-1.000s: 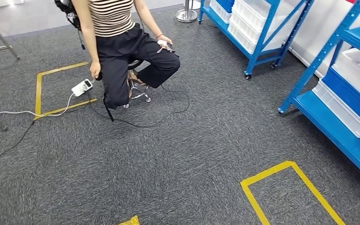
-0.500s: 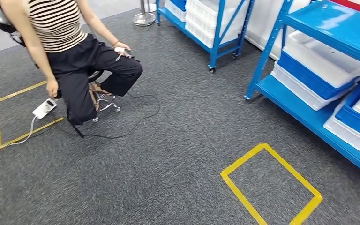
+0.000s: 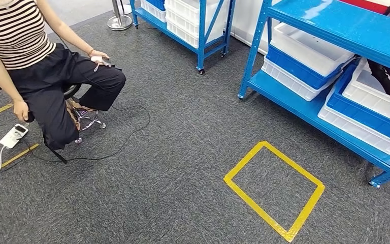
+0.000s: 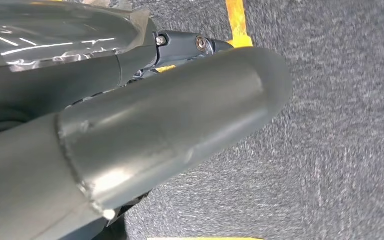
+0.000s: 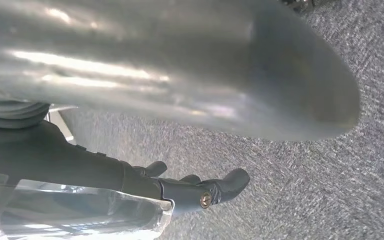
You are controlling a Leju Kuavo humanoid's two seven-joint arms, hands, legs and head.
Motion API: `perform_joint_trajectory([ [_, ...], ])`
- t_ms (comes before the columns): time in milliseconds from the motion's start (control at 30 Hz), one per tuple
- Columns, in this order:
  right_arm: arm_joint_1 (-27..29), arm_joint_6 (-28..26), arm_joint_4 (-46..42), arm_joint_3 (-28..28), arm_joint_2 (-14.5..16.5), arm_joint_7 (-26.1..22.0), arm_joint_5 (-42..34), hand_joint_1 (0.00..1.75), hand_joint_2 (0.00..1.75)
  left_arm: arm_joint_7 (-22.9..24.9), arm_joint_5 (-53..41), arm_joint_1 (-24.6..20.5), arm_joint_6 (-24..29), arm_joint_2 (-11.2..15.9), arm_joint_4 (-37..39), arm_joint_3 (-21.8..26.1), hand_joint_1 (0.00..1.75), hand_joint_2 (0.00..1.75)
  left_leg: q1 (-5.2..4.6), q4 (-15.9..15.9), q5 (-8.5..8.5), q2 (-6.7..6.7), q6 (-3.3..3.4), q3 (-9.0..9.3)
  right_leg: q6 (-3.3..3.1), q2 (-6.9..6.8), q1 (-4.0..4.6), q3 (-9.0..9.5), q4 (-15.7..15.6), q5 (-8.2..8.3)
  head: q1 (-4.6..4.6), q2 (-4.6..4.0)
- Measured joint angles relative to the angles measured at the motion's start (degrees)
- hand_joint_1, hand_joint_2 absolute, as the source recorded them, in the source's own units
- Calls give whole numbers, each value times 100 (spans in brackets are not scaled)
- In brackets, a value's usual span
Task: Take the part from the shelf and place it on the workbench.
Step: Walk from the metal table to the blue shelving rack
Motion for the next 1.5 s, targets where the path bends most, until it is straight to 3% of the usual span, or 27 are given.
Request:
perform_joint_trajectory([
  [67, -20, -2, -1, -2, 8, 0, 1, 0, 0, 1, -4, -2, -2, 7, 1, -1, 0, 0, -26, 13, -45, 128, -79, 50, -43, -212, 11, 232, -438, 134, -10, 0],
  [133, -22, -4, -1, -5, 13, 0, 2, 0, 0, 2, -9, -20, -8, 9, 2, -2, 0, 0, -16, -3, -74, 257, -152, 104, -138, -93, 29, 215, -463, 151, -30, 0],
  [167, -18, -5, -1, -9, 13, 0, 1, 0, 0, 3, -14, -30, -11, 11, 2, -2, 0, 0, 6, 20, -113, 229, -193, 122, -179, -19, 19, 218, -471, 158, -36, 0],
  [233, -20, -16, -2, -21, 10, 0, -1, 0, 0, 5, -35, -33, -17, 11, 2, -4, 0, 0, 41, 306, -346, -36, -250, 34, -262, 127, -18, 248, -492, 188, -56, 0],
  [300, -23, -26, -2, -40, 15, 0, -2, 0, 0, 13, -61, -16, -17, 11, 4, -16, 0, 0, 52, 1051, -748, -370, -263, -300, -317, 275, -13, 239, -490, 211, -74, 0],
  [367, -12, -32, -2, -62, 20, -1, -17, 0, 0, 25, -73, -1, -13, 13, 6, -34, 0, 0, 51, 1665, -923, -483, -257, -635, -339, 446, 15, 237, -485, 221, -73, 0],
  [433, 3, -43, -2, -84, 16, -2, -46, 0, 0, 31, -92, 3, -15, 16, 6, -51, 0, 0, 51, 1436, -624, -519, -224, -602, -341, 615, 28, 253, -483, 222, -72, 0],
  [533, 4, -55, -2, -114, 19, -6, -83, 0, 0, 34, -131, 2, -35, 27, 6, -91, 0, 0, 55, 357, -54, -800, -149, -181, -325, 827, 42, 260, -473, 221, -71, 0],
  [600, 7, -60, -1, -131, 21, -14, -95, 0, 0, 37, -143, -4, -44, 34, 6, -116, 0, 0, 32, 96, 14, -920, -113, -88, -274, 932, 53, 214, -473, 231, -68, 0],
  [633, 16, -64, -1, -142, 20, -20, -103, 0, 0, 39, -149, -8, -48, 35, 6, -126, 0, 0, 15, 73, 23, -857, -90, -81, -232, 987, 55, 180, -483, 243, -69, 0],
  [667, 27, -67, -1, -155, 16, -31, -110, 0, 0, 40, -160, -15, -50, 31, 7, -133, 0, 0, 11, 42, 49, -791, -55, -69, -196, 991, 45, 153, -470, 246, -70, 0],
  [733, 39, -77, 0, -189, 11, -62, -127, 0, 0, 41, -185, -16, -56, 32, 9, -139, 0, 0, 24, -40, 104, -651, 30, -42, -171, 782, 57, 16, -233, 107, -48, 0],
  [800, 35, -93, 0, -213, 9, -95, -129, 0, 0, 41, -208, -6, -62, 39, 10, -140, 0, 0, 23, -73, 124, -502, 72, -40, -196, 491, 66, -297, 417, -233, -13, 0],
  [867, 41, -111, 0, -219, 9, -110, -112, 0, 0, 42, -234, 3, -67, 43, 13, -142, 0, 0, 10, -70, 122, -339, 74, -51, -166, 401, 45, -602, 1070, -491, -2, 0],
  [900, 48, -118, 1, -220, 7, -111, -102, 0, 0, 43, -245, 4, -71, 45, 15, -144, 0, 0, 8, -68, 118, -261, 70, -52, -119, 379, 32, -623, 1148, -500, 0, 0],
  [967, 58, -123, 1, -221, -4, -111, -92, 0, 0, 43, -251, 1, -77, 44, 21, -148, 0, 0, 19, -65, 99, -124, 42, -32, 4, 264, 1, -282, 551, -260, 3, 0],
  [1000, 53, -123, 1, -221, -6, -111, -89, 0, 0, 43, -251, 1, -79, 49, 25, -151, 0, 0, 11, -60, 80, -64, 13, -11, 37, 106, -8, -46, 109, -106, 11, 0],
  [1067, 37, -126, 0, -222, -5, -116, -90, 0, 0, 42, -253, 2, -82, 59, 32, -165, 0, 0, -12, -48, 32, 47, -64, 39, 4, -131, -2, 258, -449, 100, 6, 0],
  [1100, 33, -127, 0, -225, -4, -122, -99, 0, 0, 42, -255, -1, -84, 64, 34, -176, 0, 0, -20, -47, 14, 102, -103, 66, -49, -166, 13, 273, -504, 131, 1, 0],
  [1167, 37, -128, 1, -238, -9, -144, -127, 0, 0, 40, -267, -17, -87, 66, 36, -208, 0, 0, 1, -47, -16, 198, -176, 122, -156, -36, 18, 256, -509, 150, -13, 0],
  [1200, 40, -130, 0, -245, -12, -160, -138, 0, 0, 39, -277, -23, -91, 68, 37, -225, 0, 0, 20, 19, -77, 124, -212, 119, -203, 29, 3, 267, -520, 163, -18, 0],
  [1267, 38, -139, -1, -254, -11, -191, -112, 0, 0, 34, -298, -17, -98, 73, 40, -249, 0, 0, 47, 436, -368, -186, -260, -28, -291, 143, -34, 301, -538, 197, -39, 0],
  [1300, 37, -144, -1, -252, -7, -196, -71, 0, 0, 33, -307, -12, -95, 75, 43, -255, 0, 0, 54, 801, -578, -365, -271, -193, -316, 201, -31, 301, -536, 204, -53, 0],
  [1367, 41, -152, -1, -245, 0, -191, 20, 0, 0, 32, -317, -4, -79, 80, 47, -267, 0, 0, 54, 1461, -852, -484, -270, -530, -333, 302, -2, 297, -532, 205, -56, 0],
  [1400, 45, -161, -1, -242, 0, -192, 50, 0, 0, 32, -320, -4, -69, 82, 48, -273, 0, 0, 54, 1569, -828, -497, -263, -613, -334, 348, 9, 302, -530, 203, -56, 0],
  [1433, 46, -175, -1, -242, -1, -205, 64, 0, 0, 31, -321, -4, -61, 86, 48, -278, 0, 0, 54, 1446, -682, -499, -250, -590, -334, 387, 15, 312, -528, 202, -55, 0],
  [1500, 44, -221, -2, -243, 2, -280, 72, 0, 0, 17, -322, -5, -44, 95, 48, -283, 0, 0, 56, 732, -227, -513, -213, -317, -332, 450, 19, 336, -527, 198, -57, 0],
])
